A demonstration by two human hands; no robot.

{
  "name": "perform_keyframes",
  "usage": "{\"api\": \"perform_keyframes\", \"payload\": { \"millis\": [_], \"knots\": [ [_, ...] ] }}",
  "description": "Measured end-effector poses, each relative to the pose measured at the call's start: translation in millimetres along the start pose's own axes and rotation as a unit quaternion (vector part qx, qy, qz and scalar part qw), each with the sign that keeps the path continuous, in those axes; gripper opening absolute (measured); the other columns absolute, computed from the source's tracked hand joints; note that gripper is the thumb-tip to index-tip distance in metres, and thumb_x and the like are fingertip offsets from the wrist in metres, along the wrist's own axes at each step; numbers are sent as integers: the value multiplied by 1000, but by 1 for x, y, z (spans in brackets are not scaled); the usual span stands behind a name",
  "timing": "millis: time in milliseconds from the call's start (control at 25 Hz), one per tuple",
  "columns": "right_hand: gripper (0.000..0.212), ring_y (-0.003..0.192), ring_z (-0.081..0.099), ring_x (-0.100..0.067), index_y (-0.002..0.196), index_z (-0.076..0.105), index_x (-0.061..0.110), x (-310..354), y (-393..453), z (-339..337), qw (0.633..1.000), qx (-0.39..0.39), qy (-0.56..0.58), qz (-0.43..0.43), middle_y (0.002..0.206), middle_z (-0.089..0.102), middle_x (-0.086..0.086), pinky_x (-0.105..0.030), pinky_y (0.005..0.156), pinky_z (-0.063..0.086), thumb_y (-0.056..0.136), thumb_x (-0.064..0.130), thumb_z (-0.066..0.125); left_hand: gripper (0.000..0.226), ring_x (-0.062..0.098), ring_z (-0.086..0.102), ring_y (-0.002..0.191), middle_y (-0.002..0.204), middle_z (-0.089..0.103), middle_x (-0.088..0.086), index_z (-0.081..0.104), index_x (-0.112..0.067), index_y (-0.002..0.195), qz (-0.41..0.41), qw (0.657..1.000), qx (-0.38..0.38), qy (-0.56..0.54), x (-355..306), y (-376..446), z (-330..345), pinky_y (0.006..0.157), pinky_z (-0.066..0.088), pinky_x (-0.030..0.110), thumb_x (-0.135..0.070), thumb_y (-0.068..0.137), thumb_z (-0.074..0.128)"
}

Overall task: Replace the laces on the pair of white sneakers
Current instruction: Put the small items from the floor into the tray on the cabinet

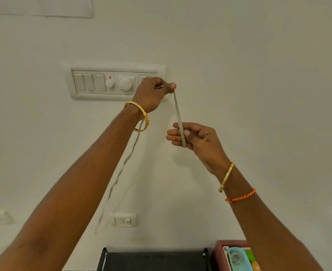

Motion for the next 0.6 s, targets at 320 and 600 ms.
{"api": "perform_keyframes", "payload": {
  "millis": [320, 600],
  "knots": [
    [29, 104, 66, -22, 116, 55, -3, 26, 15, 9, 961, 16, 277, -14, 109, 69, -13, -30, 86, 55, 96, -3, 34, 15, 9, 33, 50, 63, 43, -2, 63, -15, 98, -142, 977, 107, -121, 48, -31, 33, 44, 31, 19, -26, 94, 54],
    [28, 99, 68, -21, 119, 53, -6, 24, 39, -6, 951, -118, 282, -55, 107, 68, -13, -29, 87, 55, 96, -6, 37, 29, 6, 32, 50, 64, 39, -5, 69, -21, 99, -108, 945, 257, -174, 32, -72, 43, 48, 29, 17, -38, 96, 45]
  ]
}}
Point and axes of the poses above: each hand's wrist, its own y-axis towards the middle knuckle, its own z-axis out of the palm, x = y × z, the point moved 2 cm from there along y, towards the middle knuckle
